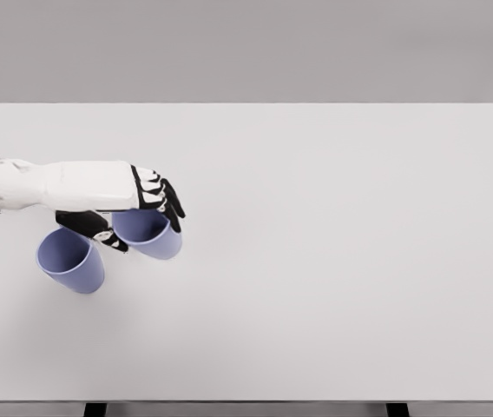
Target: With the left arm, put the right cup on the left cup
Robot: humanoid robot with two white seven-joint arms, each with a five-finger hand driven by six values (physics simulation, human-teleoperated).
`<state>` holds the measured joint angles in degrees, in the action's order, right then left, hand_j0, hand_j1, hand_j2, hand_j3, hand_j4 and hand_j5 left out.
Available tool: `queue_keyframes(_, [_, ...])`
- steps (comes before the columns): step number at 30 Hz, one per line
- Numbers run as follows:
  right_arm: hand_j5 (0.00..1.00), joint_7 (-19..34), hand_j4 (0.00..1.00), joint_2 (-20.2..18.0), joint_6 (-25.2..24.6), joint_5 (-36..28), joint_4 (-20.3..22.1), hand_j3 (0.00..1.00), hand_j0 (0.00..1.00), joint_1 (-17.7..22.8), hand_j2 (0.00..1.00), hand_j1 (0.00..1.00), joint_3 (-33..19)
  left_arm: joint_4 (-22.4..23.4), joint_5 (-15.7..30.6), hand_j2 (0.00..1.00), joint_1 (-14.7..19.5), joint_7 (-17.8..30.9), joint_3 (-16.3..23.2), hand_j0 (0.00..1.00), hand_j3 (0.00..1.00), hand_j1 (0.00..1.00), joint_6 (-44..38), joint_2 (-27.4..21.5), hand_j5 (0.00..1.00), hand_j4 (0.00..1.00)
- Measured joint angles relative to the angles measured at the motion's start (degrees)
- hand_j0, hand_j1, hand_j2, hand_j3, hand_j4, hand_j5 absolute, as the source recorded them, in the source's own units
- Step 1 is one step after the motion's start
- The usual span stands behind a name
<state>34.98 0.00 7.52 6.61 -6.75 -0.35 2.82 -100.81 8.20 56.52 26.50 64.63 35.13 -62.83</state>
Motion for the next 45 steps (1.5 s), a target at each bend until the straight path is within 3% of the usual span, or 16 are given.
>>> queue_keyframes(8, [1.00,0.0,1.00,0.0,0.0,0.0,0.0,1.00,1.00,0.0,1.00,1.00,0.0,-0.2,3.0,0.52,4.9,0.2,0.0,0.52,0.52,0.52,0.0,-4.1,0.52,0.52])
queue_keyframes(19, [1.00,0.0,1.00,0.0,0.0,0.0,0.0,1.00,1.00,0.0,1.00,1.00,0.0,-0.2,5.9,0.52,7.9,2.2,0.1,0.52,0.52,0.52,0.0,-13.4,0.52,0.52])
queue_keyframes(29, [1.00,0.0,1.00,0.0,0.0,0.0,0.0,1.00,1.00,0.0,1.00,1.00,0.0,-0.3,13.1,0.52,7.8,4.0,0.1,0.52,0.52,0.52,0.0,-18.9,0.52,0.52])
queue_keyframes(37, [1.00,0.0,1.00,0.0,0.0,0.0,0.0,1.00,1.00,0.0,1.00,1.00,0.0,-0.3,13.6,0.52,4.7,6.4,1.0,0.52,0.52,0.52,0.0,-20.3,0.52,0.52])
queue_keyframes(45, [1.00,0.0,1.00,0.0,0.0,0.0,0.0,1.00,1.00,0.0,1.00,1.00,0.0,-0.3,13.4,0.53,4.6,6.8,1.1,0.53,0.53,0.53,0.0,-20.3,0.53,0.53])
